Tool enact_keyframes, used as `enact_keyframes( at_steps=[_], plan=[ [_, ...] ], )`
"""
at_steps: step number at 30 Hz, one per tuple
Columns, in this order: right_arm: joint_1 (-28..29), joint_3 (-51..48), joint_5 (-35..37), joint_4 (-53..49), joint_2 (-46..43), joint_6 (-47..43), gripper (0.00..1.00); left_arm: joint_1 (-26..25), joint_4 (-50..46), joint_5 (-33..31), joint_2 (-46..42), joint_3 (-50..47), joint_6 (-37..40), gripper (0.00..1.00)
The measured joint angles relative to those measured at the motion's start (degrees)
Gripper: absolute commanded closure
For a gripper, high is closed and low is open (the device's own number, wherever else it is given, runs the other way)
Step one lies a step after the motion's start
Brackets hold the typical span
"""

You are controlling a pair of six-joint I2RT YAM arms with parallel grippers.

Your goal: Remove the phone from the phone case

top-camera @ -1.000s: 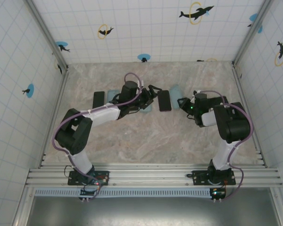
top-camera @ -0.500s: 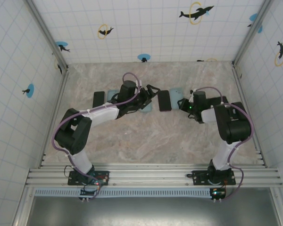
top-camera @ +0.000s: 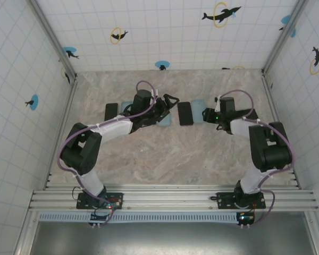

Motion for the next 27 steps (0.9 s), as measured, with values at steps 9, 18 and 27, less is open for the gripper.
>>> enact_keyframes(
  at_steps=[9, 18, 27],
  plan=[
    [-8.9, 5.7, 6.7, -13.9, -6.0, -6.8, 0.21, -0.2, 1.1, 1.0, -0.2, 0.0, -0.2, 0.02],
    [-16.2, 5.6, 10.9, -19.6, -8.4, -2.3, 0.11, -0.4, 2.7, 2.2, -0.2, 0.0, -0.4, 0.02],
    [-19.7, 6.7, 11.5, -22.7, -5.2, 10.6, 0.12, -0.4, 4.6, 3.1, -0.2, -1.1, -0.9, 0.02]
  ],
)
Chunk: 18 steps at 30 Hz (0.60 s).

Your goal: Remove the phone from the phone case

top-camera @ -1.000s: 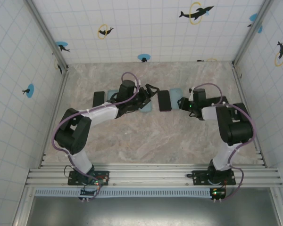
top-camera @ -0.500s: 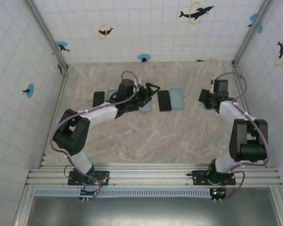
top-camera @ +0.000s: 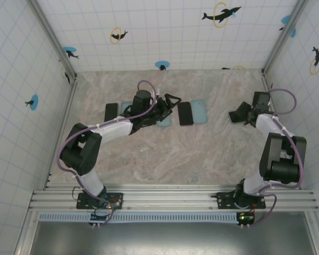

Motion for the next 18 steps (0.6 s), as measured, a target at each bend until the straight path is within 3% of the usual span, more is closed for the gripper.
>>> enact_keyframes(
  at_steps=[8, 18],
  plan=[
    [-0.6, 8.9, 3.3, -8.4, 11.5, 13.4, 0.09, 0.0, 0.4, 0.2, 0.0, -0.9, -0.2, 0.02],
    [-0.6, 14.0, 4.1, -10.1, 16.3, 19.1, 0.09, 0.0, 0.5, 0.2, -0.3, -1.7, -0.8, 0.02]
  ],
)
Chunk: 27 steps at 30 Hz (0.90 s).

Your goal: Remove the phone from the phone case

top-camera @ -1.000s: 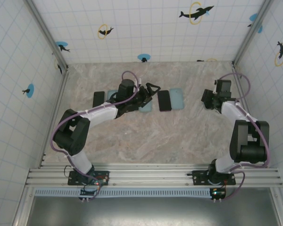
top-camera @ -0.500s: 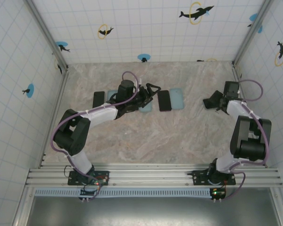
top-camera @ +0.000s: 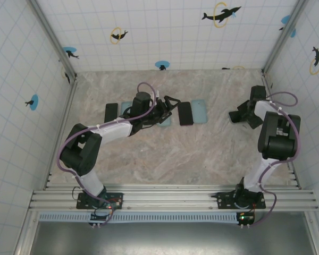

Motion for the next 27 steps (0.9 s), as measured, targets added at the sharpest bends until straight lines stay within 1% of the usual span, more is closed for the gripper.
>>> enact_keyframes(
  at_steps=[6, 12, 22, 27],
  plan=[
    [0.1, 3.8, -0.5, -0.5, 3.7, 1.4, 0.10, 0.0, 0.0, 0.2, 0.0, 0.0, 0.0, 0.02],
    [0.7, 7.8, 0.4, -2.5, 6.6, 1.7, 0.10, 0.0, 0.0, 0.4, 0.0, 0.0, 0.0, 0.02],
    [3.5, 16.8, 7.1, -12.1, 12.7, 1.8, 0.10, 0.0, 0.0, 1.5, 0.0, 0.2, 0.0, 0.02],
    [4.2, 19.4, 8.7, -15.1, 14.5, 2.9, 0.09, 0.1, 0.0, 1.8, 0.0, 0.4, 0.0, 0.02]
  ],
)
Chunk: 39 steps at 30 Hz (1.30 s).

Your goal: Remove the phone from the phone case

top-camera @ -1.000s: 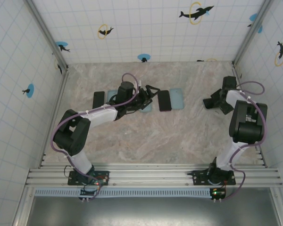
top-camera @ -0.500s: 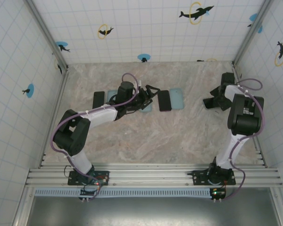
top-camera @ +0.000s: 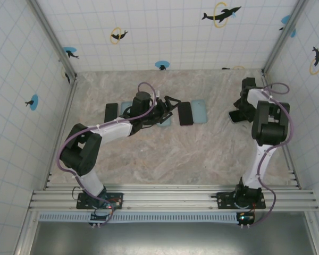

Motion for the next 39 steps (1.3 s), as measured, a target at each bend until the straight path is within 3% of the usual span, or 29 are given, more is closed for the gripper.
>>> enact_keyframes(
  at_steps=[10, 25, 39],
  plan=[
    [0.8, 3.8, 0.2, -5.6, 2.1, 4.6, 0.10, 0.1, 0.0, 0.3, 0.0, 0.1, 0.0, 0.02],
    [0.5, -1.2, -1.1, -2.0, -1.1, 6.5, 0.43, 0.3, 0.0, 0.7, 0.0, 0.1, 0.0, 0.02],
    [-0.5, -10.6, -11.6, 3.1, -8.7, 4.1, 0.52, 0.2, -0.2, -0.3, 0.2, 0.2, 2.4, 0.02]
  ],
)
